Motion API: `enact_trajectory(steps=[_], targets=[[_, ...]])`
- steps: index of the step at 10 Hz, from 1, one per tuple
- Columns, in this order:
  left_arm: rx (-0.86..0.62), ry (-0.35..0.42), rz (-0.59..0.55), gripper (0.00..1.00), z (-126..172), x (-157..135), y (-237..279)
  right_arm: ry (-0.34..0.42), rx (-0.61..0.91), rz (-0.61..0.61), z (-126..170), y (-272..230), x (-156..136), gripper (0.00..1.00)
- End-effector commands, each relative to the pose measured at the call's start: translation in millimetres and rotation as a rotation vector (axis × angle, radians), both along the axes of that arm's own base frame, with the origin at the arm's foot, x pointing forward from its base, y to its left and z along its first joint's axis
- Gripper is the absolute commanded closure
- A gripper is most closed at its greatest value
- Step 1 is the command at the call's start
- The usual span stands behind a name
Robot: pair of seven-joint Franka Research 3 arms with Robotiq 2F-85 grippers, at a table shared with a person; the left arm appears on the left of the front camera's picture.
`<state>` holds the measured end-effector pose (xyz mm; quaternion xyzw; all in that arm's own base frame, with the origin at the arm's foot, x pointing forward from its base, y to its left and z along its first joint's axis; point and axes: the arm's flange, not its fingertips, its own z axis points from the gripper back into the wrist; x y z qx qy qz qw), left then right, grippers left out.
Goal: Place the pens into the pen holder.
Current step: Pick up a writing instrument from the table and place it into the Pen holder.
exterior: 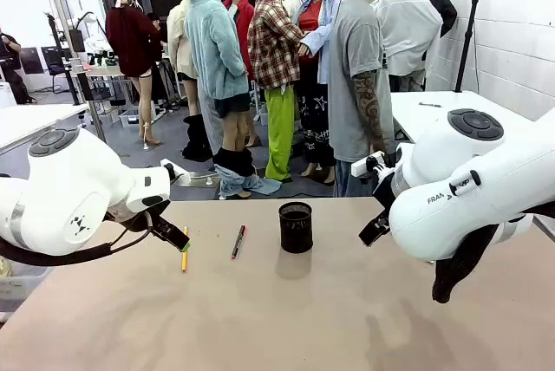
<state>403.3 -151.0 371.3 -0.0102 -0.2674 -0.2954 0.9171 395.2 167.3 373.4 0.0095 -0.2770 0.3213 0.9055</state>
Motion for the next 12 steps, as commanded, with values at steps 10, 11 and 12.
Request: enact_trajectory(steps=[10, 11, 12], targets=[[0.001, 0.000, -0.002, 0.00, 0, 0, -1, 0.000, -0.001, 0.000, 0, 0, 0, 0.00], [0.002, -0.094, -0.007, 0.00, 29, -2, 13, -0.057, 0.015, -0.034, 21, -16, -4, 0.00], [0.029, -0.176, 0.044, 0.00, 59, -9, 36, -0.128, 0.005, -0.110, 48, -43, -14, 0.00]])
